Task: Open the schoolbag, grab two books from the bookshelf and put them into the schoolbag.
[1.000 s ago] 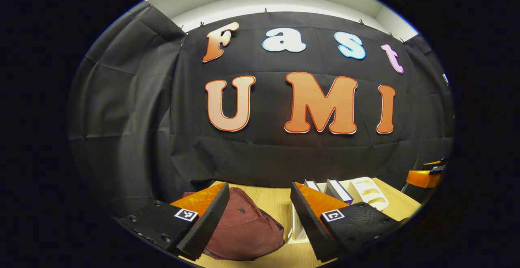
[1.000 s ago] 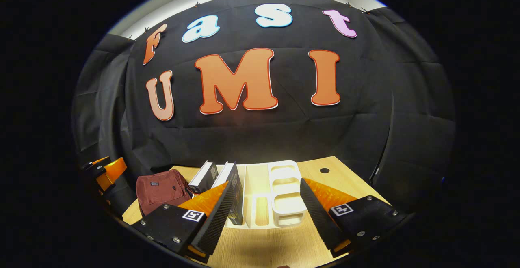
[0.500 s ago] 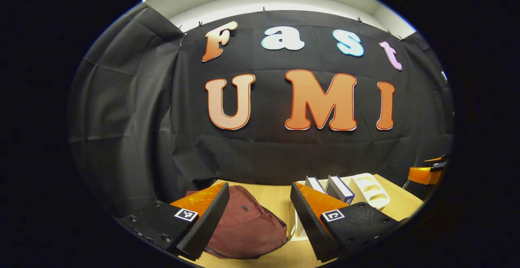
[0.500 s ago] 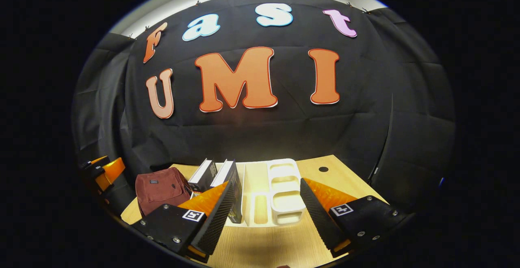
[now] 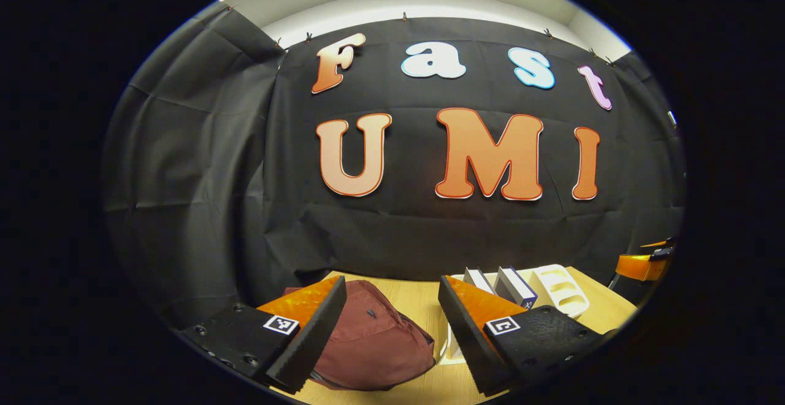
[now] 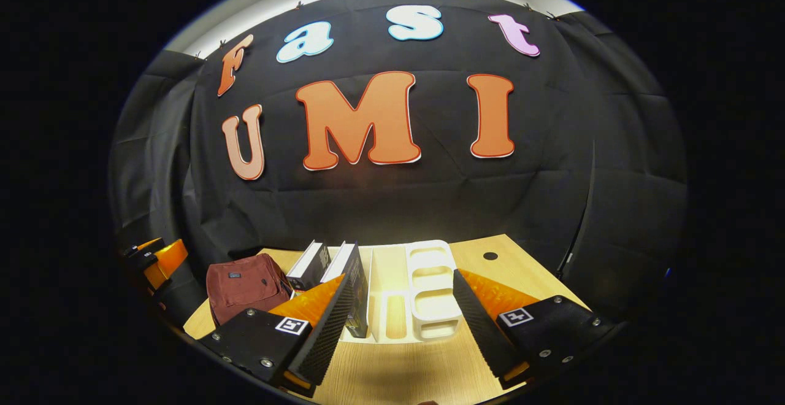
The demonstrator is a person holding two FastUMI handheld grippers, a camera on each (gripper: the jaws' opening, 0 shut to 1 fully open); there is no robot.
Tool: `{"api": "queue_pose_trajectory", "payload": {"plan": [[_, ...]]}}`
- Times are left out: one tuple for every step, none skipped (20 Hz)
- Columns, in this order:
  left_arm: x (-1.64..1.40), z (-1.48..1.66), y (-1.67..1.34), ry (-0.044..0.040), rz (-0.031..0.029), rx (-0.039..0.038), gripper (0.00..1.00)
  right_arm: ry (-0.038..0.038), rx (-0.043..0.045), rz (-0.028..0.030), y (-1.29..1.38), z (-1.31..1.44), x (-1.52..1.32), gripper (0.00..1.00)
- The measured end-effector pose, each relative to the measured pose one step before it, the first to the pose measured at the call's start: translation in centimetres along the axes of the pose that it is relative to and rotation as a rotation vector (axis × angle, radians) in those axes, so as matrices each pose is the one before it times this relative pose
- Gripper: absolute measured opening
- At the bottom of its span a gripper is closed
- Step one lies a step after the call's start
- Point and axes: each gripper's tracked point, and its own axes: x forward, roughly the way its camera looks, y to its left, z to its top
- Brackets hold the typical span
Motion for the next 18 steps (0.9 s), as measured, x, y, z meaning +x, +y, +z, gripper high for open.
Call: {"api": "queue_pose_trajectory", "payload": {"plan": [[0.102,-0.399,0.086,0.00815,-0.00080,0.00323,0.95,0.00221,-0.00074,0.00065,0.023,-0.068,0.130,0.96],[0.034,-0.220,0.045,0.00817,0.00159,0.00503,0.95,0.00552,-0.00171,-0.00089,-0.023,-0.092,0.092,0.96],[0.109,-0.225,0.004,0.00586,-0.00164,0.00591,0.95,0.00708,-0.00035,-0.00154,-0.013,-0.194,-0.118,0.96],[0.150,-0.318,-0.111,0.01121,-0.00711,0.00522,0.95,0.00459,0.00190,-0.00152,-0.139,-0.164,0.023,0.96],[0.118,-0.522,-0.241,0.01439,-0.01161,0.00681,0.95,0.00618,0.00272,-0.00142,-0.124,-0.213,0.217,0.97],[0.193,-0.515,-0.113,0.01708,-0.00781,0.01212,0.95,0.00555,0.00362,-0.00411,-0.195,-0.288,0.005,0.96],[0.171,-0.662,-0.034,0.01819,-0.00360,0.01720,0.95,0.00647,0.00386,-0.00275,-0.063,-0.212,0.064,0.96],[0.214,-0.558,0.039,0.01501,0.00048,0.02015,0.95,0.00759,0.00323,-0.00348,-0.161,-0.300,0.079,0.96],[0.216,-0.661,0.006,0.01228,0.00497,0.02330,0.94,0.00707,0.00303,-0.00509,-0.248,-0.300,0.040,0.96],[0.226,-0.631,-0.030,0.01381,-0.00002,0.02537,0.94,0.00883,0.00416,-0.00637,-0.360,-0.340,0.054,0.96],[0.150,-0.779,-0.409,0.01641,-0.00890,0.02889,0.94,0.01167,0.00565,-0.00643,-0.309,-0.315,0.033,0.96],[0.337,-0.873,-0.171,0.01835,-0.00467,0.03729,0.94,0.01128,0.00696,-0.00832,-0.220,-0.355,0.089,0.96],[0.183,-0.913,-0.387,0.02199,-0.00958,0.03958,0.96,0.00925,0.00688,-0.00746,-0.317,-0.339,0.022,0.96],[0.135,-0.736,-0.298,0.01423,-0.00689,0.03844,1.00,0.00957,0.00507,-0.00877,-0.431,-0.230,0.041,0.96],[0.294,-0.956,-0.746,0.01281,-0.01667,0.03954,0.96,0.00993,0.00186,-0.00768,-0.432,-0.288,-0.057,0.96],[0.161,-0.989,-0.563,0.01989,-0.01606,0.04209,0.96,0.00717,-0.00182,-0.00932,-0.451,-0.231,-0.010,0.97],[0.307,-1.320,-0.796,0.03198,-0.01916,0.04137,0.96,0.00629,-0.00425,-0.01373,-0.468,-0.180,-0.052,0.97],[0.501,-1.616,-0.920,0.04125,-0.02416,0.03934,0.96,0.00651,-0.00319,-0.01258,-0.521,-0.188,-0.050,0.97]]}}
